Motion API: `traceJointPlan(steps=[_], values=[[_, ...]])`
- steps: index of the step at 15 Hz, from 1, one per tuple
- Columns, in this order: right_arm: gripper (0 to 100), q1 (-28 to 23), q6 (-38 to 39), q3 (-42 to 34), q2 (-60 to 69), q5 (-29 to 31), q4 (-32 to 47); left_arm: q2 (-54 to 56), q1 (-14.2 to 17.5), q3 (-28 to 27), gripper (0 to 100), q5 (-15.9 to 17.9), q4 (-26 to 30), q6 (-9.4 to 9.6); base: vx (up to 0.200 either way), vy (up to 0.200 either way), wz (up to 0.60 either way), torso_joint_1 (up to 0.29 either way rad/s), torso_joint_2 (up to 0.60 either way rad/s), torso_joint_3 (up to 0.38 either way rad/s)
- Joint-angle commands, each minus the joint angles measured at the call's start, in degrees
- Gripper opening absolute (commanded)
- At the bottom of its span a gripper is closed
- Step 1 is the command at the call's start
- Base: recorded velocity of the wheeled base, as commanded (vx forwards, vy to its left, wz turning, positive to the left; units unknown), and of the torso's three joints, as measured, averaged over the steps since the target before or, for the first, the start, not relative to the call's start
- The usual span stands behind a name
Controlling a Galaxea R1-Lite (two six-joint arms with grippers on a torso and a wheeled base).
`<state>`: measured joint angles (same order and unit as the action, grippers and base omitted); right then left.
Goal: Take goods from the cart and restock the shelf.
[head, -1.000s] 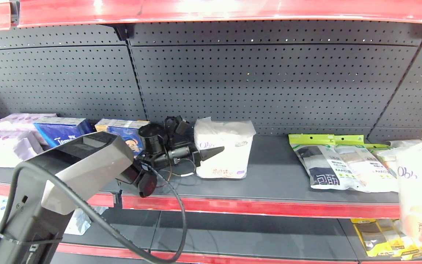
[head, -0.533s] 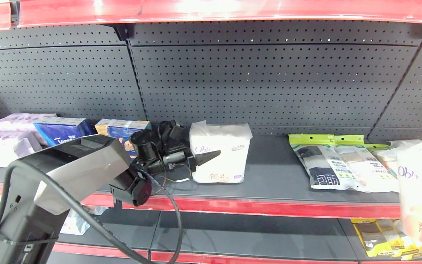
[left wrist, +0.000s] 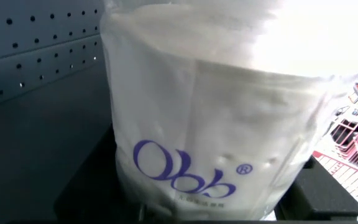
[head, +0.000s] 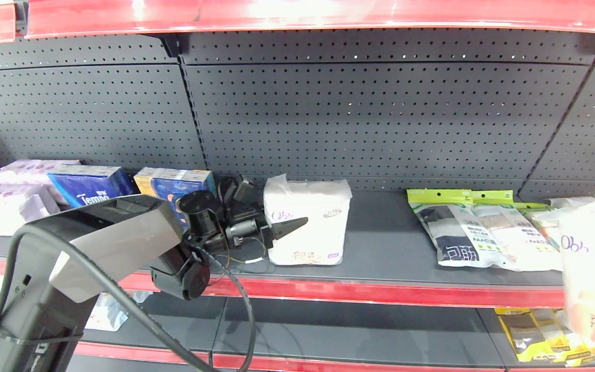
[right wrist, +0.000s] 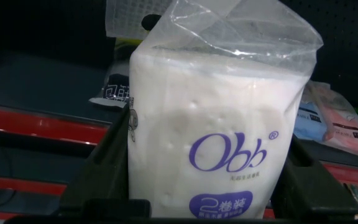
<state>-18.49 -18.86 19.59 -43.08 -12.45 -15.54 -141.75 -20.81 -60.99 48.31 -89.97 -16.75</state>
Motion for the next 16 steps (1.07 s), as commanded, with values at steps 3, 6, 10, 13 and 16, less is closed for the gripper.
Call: traceJointPlan(steps=[3, 6, 10, 13, 16], values=[[0, 0.04, -0.04, -0.43, -0.07, -0.03, -0.01, -0.19, 0.07, 0.17, 0, 0.29, -0.03, -0.04, 0.0, 0.0, 0.0, 0.0, 0.0, 0.0], [0, 0.04, -0.04, -0.87, 0.37, -0.03, -0.01, -0.28, 0.07, 0.26, 0, 0.38, -0.03, 0.05, 0.0, 0.0, 0.0, 0.0, 0.0, 0.0], [0, 0.04, 0.05, -0.61, 0.19, -0.03, -0.01, -1.51, -0.28, 0.17, 0, 0.38, -0.03, 1.54, 0.0, 0.0, 0.0, 0.0, 0.0, 0.0], [0, 0.04, 0.14, -0.25, 0.1, -0.12, -0.01, -2.12, -0.28, 0.08, 0, 0.47, -0.03, 1.9, 0.0, 0.0, 0.0, 0.0, 0.0, 0.0], [0, 0.04, 0.05, -0.25, -0.07, -0.03, -0.01, -2.04, -0.28, -0.18, 0, 0.56, -0.03, 1.9, 0.0, 0.0, 0.0, 0.0, 0.0, 0.0]])
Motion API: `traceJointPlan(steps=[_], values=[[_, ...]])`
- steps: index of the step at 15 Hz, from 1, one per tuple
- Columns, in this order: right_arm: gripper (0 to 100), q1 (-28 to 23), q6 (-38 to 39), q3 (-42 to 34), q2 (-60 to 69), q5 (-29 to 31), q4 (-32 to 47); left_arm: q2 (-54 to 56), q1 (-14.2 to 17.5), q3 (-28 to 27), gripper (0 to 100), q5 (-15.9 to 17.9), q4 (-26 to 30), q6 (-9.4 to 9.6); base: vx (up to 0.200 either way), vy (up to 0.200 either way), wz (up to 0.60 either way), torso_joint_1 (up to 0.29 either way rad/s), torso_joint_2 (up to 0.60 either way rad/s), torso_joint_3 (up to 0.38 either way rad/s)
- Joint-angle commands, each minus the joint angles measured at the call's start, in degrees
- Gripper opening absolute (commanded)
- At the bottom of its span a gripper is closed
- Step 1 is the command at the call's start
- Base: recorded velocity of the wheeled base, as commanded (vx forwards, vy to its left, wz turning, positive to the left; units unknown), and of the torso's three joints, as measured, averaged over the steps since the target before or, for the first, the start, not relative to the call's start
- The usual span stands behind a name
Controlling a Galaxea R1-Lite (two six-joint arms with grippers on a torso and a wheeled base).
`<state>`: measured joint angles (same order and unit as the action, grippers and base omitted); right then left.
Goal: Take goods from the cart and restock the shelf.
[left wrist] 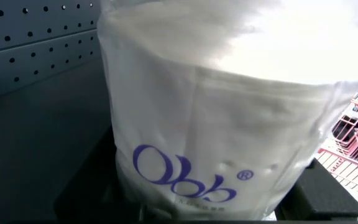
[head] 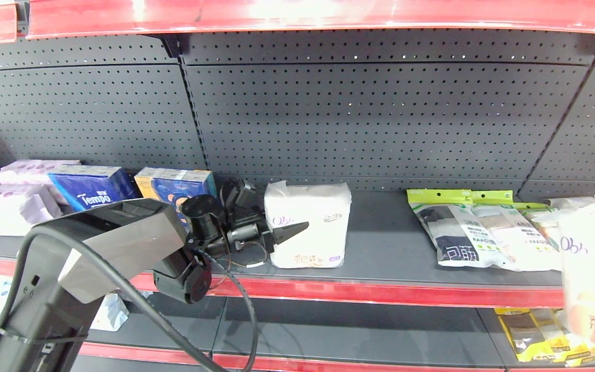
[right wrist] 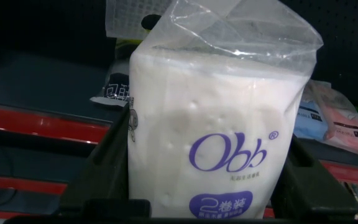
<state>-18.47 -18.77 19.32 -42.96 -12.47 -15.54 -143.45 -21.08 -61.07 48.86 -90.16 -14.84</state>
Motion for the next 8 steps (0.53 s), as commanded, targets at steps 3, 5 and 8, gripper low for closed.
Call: traceJointPlan(steps=[3, 5, 8], values=[[0, 0.01, -0.04, -0.07, 0.07, -0.01, -0.01, -0.52, -0.02, 0.08, 0, 1.5, 0.16, 1.04, 0.0, 0.0, 0.0, 0.0, 0.0, 0.0], [0, 0.01, -0.04, -0.25, 0.16, -0.01, -0.01, -1.22, 0.07, -0.27, 0, 4.14, 0.16, 2.27, 0.0, 0.0, 0.0, 0.0, 0.0, 0.0], [0, 0.01, -0.04, -0.25, 0.07, -0.01, -0.01, -1.48, 0.16, -0.36, 0, 4.31, 0.16, 2.88, 0.0, 0.0, 0.0, 0.0, 0.0, 0.0]])
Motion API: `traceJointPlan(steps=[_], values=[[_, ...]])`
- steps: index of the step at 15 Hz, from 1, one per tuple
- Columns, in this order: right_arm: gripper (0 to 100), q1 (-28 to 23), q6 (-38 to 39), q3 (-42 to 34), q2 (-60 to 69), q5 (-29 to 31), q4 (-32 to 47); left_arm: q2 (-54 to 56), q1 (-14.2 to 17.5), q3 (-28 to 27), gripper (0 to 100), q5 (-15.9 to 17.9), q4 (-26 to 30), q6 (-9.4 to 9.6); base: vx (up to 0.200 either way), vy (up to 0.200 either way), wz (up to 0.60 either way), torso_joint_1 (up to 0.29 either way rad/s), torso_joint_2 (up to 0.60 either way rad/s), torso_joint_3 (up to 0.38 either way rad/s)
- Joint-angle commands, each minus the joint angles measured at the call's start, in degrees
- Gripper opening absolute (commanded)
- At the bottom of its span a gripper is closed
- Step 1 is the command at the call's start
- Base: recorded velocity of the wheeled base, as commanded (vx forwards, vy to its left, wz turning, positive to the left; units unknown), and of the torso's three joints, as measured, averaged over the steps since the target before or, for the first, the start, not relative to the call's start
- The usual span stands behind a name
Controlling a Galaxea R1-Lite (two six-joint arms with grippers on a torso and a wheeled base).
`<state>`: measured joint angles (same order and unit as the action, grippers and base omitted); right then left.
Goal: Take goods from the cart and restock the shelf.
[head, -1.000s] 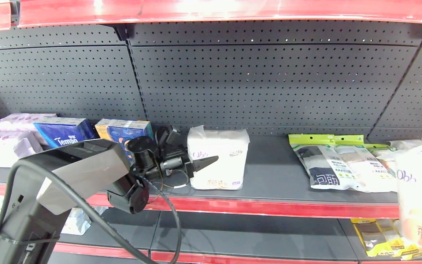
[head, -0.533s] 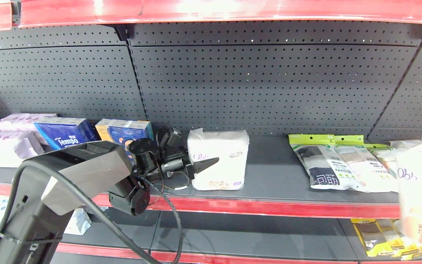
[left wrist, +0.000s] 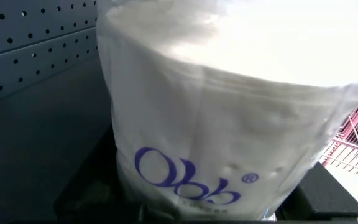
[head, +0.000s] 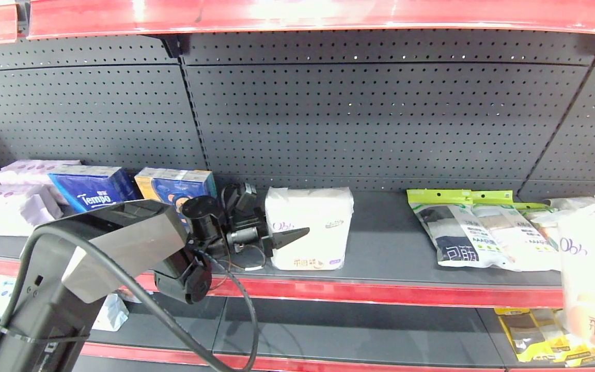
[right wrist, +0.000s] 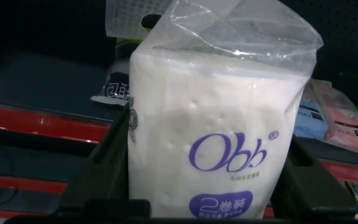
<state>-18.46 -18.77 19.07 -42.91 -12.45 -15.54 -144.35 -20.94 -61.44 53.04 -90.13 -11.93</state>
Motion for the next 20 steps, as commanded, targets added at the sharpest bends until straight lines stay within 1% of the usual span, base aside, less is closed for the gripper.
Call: traceJointPlan(steps=[1, 7, 8, 16, 20], values=[[0, 0.0, -0.04, -0.08, 0.02, -0.03, -0.01, -0.58, 0.03, -0.08, 0, 0.13, 0.12, -0.02, 0.0, 0.0, 0.0, 0.0, 0.0, 0.0], [0, 0.0, -0.04, -0.26, 0.28, -0.03, -0.01, -0.85, -0.15, -0.26, 0, 0.57, 0.12, -0.19, 0.0, 0.0, 0.0, 0.0, 0.0, 0.0], [0, 0.0, -0.04, -0.35, 0.28, -0.03, -0.01, -0.93, -0.06, -0.35, 0, 1.36, 0.12, -0.19, 0.0, 0.0, 0.0, 0.0, 0.0, 0.0], [0, 0.0, -0.04, -0.43, 0.37, -0.03, -0.01, -1.2, -0.15, -0.79, 0, 1.36, 0.12, -0.19, 0.0, 0.0, 0.0, 0.0, 0.0, 0.0], [0, 0.0, -0.04, -0.35, 0.37, -0.03, -0.01, -1.9, -0.5, -2.1, 0, 1.36, 0.12, -0.19, 0.0, 0.0, 0.0, 0.0, 0.0, 0.0]])
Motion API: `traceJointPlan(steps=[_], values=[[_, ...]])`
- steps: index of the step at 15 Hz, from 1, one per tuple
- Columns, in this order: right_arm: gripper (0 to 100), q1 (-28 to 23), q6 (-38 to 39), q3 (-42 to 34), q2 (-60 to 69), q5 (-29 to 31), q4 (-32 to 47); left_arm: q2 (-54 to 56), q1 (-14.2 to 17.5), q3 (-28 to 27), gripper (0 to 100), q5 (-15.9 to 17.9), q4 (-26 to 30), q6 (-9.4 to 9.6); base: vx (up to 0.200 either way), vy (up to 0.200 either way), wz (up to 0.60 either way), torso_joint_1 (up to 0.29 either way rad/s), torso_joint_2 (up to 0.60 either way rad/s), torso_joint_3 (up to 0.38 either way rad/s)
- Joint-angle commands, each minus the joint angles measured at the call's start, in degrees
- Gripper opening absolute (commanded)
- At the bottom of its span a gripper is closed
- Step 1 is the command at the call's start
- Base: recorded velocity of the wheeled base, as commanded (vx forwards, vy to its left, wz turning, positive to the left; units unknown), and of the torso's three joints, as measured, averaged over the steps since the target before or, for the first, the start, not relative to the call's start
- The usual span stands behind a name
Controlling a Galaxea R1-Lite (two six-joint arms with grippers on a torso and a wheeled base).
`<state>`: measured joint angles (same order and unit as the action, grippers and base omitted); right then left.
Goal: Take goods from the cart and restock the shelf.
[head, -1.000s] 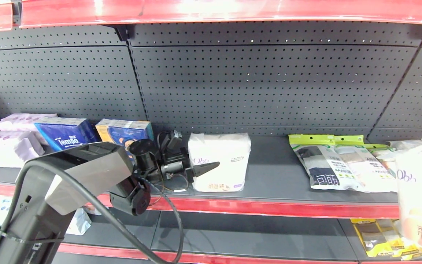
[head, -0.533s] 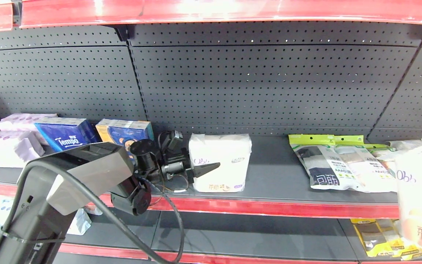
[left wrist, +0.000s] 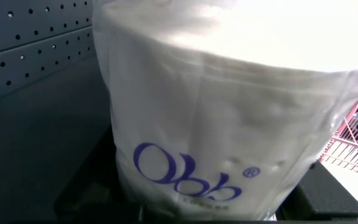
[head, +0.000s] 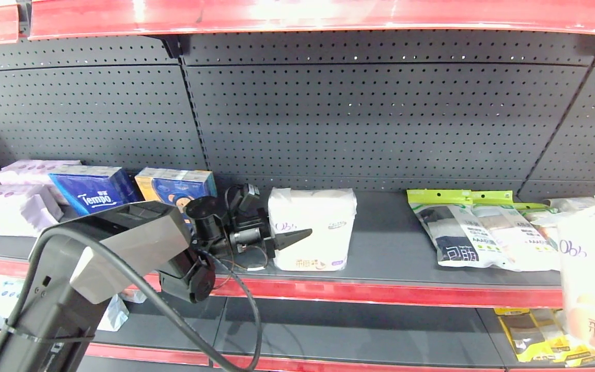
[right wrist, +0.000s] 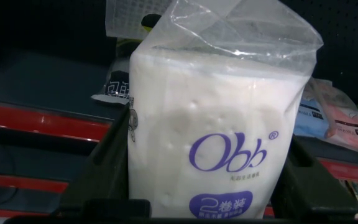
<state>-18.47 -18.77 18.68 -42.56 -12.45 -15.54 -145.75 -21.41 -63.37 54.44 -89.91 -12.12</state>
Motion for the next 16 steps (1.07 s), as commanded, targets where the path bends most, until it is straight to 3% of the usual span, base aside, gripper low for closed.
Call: traceJointPlan(steps=[1, 12, 13, 16], values=[[0, 0.01, -0.04, 0.04, 0.02, -0.03, -0.01, -0.5, -0.04, -0.35, 0, -0.04, -0.09, -0.01, 0.0, 0.0, 0.0, 0.0, 0.0, 0.0], [0, 0.01, -0.04, 0.13, -0.16, -0.03, -0.01, -0.5, -0.04, -0.35, 0, -0.04, -0.09, -0.01, 0.0, 0.0, 0.0, 0.0, 0.0, 0.0], [0, 0.01, -0.04, 0.04, -0.16, -0.03, -0.01, -0.5, -0.04, -0.35, 100, -0.04, -0.09, -0.01, 0.0, 0.0, 0.0, 0.0, 0.0, 0.0], [0, 0.01, -0.04, 0.13, -0.42, -0.03, -0.01, -0.41, -0.04, -0.35, 100, -0.04, -0.09, -0.89, 0.0, 0.0, 0.0, 0.0, 0.0, 0.0]])
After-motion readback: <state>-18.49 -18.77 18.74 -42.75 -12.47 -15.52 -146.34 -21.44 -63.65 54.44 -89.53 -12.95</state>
